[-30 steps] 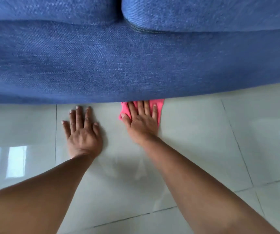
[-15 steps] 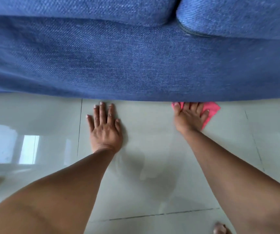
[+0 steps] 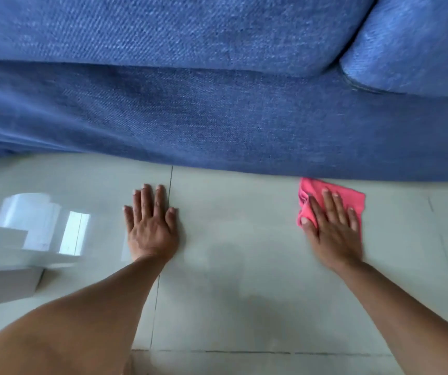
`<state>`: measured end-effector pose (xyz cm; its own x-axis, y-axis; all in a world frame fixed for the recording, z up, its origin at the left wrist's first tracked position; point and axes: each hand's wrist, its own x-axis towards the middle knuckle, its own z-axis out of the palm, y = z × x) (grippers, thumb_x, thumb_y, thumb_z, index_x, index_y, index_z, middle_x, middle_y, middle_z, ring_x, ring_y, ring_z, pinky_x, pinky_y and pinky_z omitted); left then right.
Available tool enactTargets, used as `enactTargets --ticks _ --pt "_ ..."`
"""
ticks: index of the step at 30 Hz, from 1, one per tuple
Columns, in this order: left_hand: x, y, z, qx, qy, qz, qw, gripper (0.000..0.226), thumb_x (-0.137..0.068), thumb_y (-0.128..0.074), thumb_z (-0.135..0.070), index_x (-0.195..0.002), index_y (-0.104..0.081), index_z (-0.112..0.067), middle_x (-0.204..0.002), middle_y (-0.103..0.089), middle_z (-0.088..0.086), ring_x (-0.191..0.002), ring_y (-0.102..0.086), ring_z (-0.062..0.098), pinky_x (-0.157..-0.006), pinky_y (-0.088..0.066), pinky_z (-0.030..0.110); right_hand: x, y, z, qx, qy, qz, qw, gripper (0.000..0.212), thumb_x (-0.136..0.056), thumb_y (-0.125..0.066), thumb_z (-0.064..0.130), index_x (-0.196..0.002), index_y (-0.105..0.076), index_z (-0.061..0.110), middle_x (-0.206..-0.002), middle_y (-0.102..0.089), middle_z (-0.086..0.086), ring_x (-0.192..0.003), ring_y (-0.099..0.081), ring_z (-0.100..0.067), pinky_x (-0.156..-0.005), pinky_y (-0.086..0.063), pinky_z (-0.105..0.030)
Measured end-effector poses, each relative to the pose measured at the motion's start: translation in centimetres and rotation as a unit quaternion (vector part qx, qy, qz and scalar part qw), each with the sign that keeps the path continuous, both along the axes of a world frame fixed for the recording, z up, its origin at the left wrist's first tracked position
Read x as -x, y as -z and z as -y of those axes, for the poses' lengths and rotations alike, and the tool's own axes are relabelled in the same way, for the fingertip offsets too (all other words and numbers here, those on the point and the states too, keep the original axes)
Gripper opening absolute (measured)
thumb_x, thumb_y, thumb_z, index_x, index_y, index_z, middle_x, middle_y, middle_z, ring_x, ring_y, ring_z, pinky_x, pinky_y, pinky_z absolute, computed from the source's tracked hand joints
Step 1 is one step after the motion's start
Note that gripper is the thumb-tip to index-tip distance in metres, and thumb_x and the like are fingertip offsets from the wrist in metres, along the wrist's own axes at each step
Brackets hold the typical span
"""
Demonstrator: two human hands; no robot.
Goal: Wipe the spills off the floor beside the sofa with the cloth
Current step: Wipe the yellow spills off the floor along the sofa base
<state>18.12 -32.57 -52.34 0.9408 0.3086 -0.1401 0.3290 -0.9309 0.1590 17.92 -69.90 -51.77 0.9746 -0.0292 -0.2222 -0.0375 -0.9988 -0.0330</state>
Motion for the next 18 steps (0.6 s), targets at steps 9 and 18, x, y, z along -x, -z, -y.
enactTargets --ticks 9,18 --pt "0.3 0.7 -0.2 0.016 -0.004 0.017 1.0 0.059 -0.097 -0.017 -0.042 -0.155 -0.011 -0.031 -0.164 -0.005 0.0 -0.151 0.002 0.02 -0.121 0.001 0.044 -6.6 -0.2 -20.0 -0.035 -0.014 -0.005 0.999 0.068 -0.094 -0.024 0.058 -0.153 -0.027 0.024 -0.162 -0.024 -0.011 -0.149 -0.015 -0.033 -0.119 0.0 -0.058" --pt "0.5 0.6 -0.2 0.03 -0.003 0.027 0.999 0.057 -0.099 -0.021 -0.036 -0.155 -0.012 -0.031 -0.164 -0.005 0.0 -0.151 0.001 0.02 -0.122 0.001 0.044 1.7 -0.1 -6.3 -0.017 -0.375 -0.005 0.927 0.063 -0.097 -0.028 0.062 -0.155 -0.016 0.039 -0.165 -0.013 -0.003 -0.152 -0.016 -0.026 -0.12 -0.014 -0.051"
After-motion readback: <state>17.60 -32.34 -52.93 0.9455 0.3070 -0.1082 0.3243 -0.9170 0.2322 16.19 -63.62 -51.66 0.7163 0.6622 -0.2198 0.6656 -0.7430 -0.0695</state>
